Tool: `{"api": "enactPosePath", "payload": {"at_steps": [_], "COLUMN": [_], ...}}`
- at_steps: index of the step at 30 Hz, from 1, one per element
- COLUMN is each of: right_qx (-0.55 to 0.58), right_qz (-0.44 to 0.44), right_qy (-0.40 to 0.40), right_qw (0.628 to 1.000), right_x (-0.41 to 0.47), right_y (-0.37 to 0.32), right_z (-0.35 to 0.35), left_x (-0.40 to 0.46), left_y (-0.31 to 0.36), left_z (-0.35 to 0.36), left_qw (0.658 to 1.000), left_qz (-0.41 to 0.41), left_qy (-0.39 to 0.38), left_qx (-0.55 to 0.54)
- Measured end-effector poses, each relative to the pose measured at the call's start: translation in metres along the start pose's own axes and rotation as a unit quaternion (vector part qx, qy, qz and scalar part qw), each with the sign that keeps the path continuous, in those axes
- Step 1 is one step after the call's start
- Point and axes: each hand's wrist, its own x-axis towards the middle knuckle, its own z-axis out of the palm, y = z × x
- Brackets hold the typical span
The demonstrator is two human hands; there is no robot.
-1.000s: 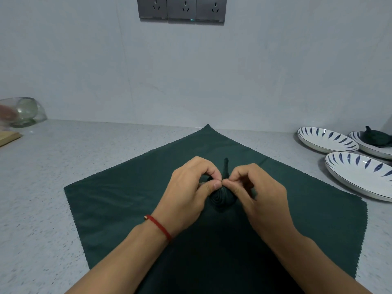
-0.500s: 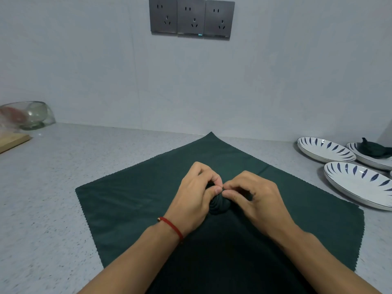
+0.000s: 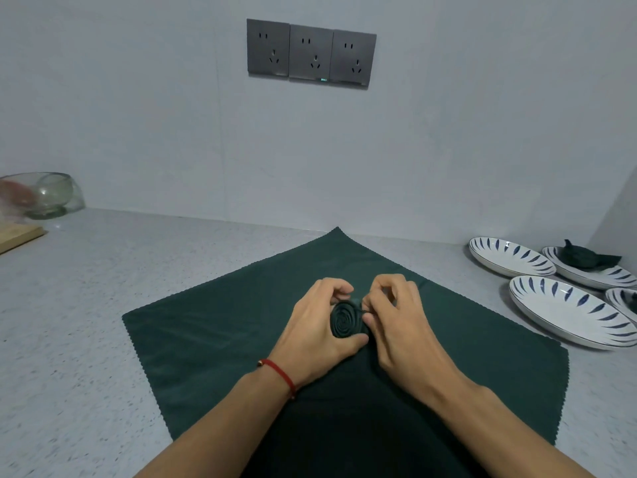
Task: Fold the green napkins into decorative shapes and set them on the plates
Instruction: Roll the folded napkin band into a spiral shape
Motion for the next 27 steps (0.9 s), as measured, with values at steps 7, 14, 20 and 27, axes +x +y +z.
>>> {"api": "enactPosePath", "payload": {"at_steps": [7,14,20,27], "right_qx": [-0.118,-0.038,0.066,0.007], "right_qz": [-0.048,0.013,0.103,0.075], "right_qy": [-0.059,-0.058,-0.170,-0.102], "right_qw": [0.990,0.998,0.978,0.992], "right_x": [0.001,0.010,0.026,0.019], "right_y": [-0.003,-0.005,-0.001,-0.011], "right_z": [0.002,-0.007,-0.031,-0.020], "left_x": [0.003,0.005,0.003,0.005], "left_y": [0.000,-0.005,-0.006,-0.004], "left_z": [-0.002,-0.001,-0.004,0.001], "left_qw": [0.999,0.999,0.999,0.998], "left_qz": [-0.021,-0.021,-0.020,-0.027], "left_qy": [0.016,0.027,0.001,0.011], "left_qx": [-0.030,-0.020,-0.049,-0.048]}}
